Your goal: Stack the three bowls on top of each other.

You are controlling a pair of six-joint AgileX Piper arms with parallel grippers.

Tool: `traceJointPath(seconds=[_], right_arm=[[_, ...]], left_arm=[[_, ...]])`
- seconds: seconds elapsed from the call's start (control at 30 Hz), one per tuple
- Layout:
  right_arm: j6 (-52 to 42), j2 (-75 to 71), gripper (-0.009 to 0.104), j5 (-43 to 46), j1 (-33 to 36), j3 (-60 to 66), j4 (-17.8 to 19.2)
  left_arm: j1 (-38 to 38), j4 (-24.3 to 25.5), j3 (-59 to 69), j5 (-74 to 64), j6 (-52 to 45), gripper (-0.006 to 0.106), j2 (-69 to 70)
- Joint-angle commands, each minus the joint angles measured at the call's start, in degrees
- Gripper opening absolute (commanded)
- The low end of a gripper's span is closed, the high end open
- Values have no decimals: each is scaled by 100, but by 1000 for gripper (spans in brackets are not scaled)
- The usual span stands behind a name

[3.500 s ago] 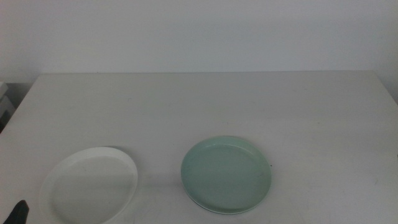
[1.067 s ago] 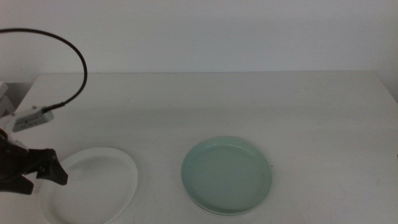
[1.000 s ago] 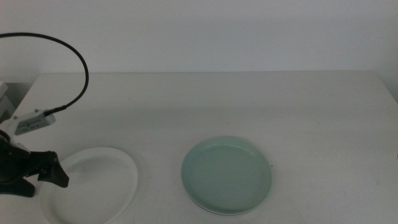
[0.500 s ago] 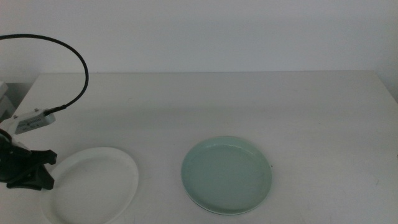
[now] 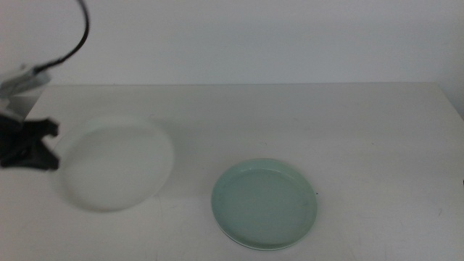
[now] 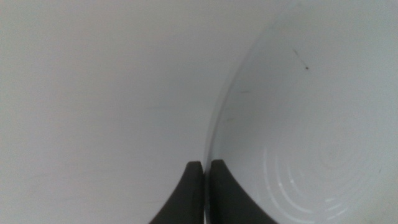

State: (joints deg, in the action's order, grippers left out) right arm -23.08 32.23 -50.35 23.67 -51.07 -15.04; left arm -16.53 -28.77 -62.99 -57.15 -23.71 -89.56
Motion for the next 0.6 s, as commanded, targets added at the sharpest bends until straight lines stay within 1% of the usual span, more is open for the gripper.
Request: traceJointPath(seconds=[0.0,0.13,0.33,0.47,0.57], right_arm=[[-68,30,59,364,-2,-137,-28],[-68,30,59,364,-2,-137,-28],[-68,30,59,364,-2,-137,-28],[-68,30,59,364,-2,-137,-28],[-68,30,59,364,-2,-137,-28]], left_arm=[[439,-226,-413,-248,395,0,336],[1364,-123,-801,-259,1028,0,177],[2782,-124,-1267,90,1509,0,-363],[3410,-135,-1525,248,1672,0,-855],[3730,-150,-1635,460,1753,0,-1160]])
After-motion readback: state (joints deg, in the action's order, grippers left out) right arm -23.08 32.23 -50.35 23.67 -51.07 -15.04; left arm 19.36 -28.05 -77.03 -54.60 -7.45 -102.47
